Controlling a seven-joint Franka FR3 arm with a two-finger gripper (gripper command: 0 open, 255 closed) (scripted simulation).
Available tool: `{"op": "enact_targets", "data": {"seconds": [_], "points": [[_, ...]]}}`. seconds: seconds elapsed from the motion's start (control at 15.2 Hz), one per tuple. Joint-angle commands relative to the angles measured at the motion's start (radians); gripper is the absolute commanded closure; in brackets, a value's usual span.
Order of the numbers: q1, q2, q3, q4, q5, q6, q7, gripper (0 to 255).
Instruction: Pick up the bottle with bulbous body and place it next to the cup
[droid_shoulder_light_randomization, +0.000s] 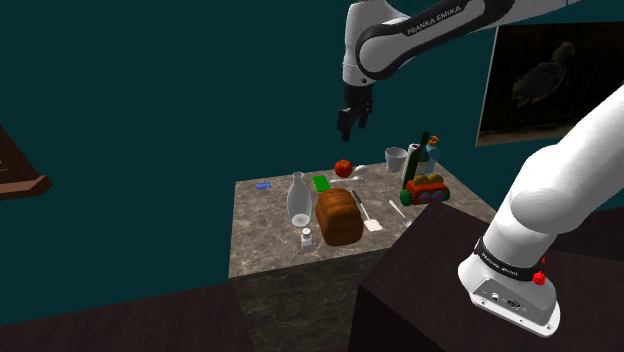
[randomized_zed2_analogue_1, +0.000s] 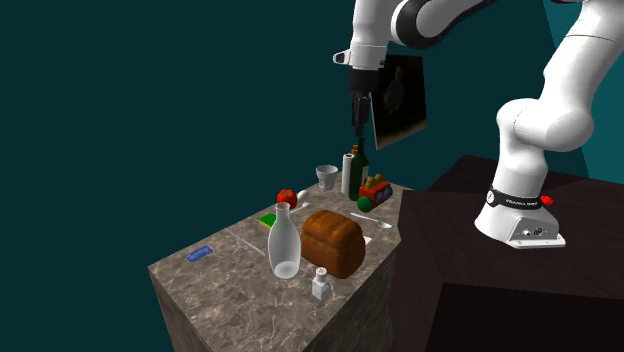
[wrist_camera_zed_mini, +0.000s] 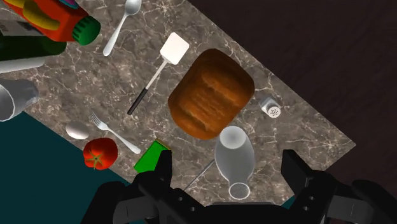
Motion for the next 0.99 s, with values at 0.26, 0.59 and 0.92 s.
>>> {"op": "enact_targets", "data": {"seconds": [0.26,0.59,0.92], "points": [[0.001,0.234,0.014,0.104,0.003,0.114,0.051,0],[0.005,0.430,0.018,0.222,0.001,0.180,0.085,0],[0.014,0.628,0.018,0.372,0.002,0.217,0.113,0]]}}
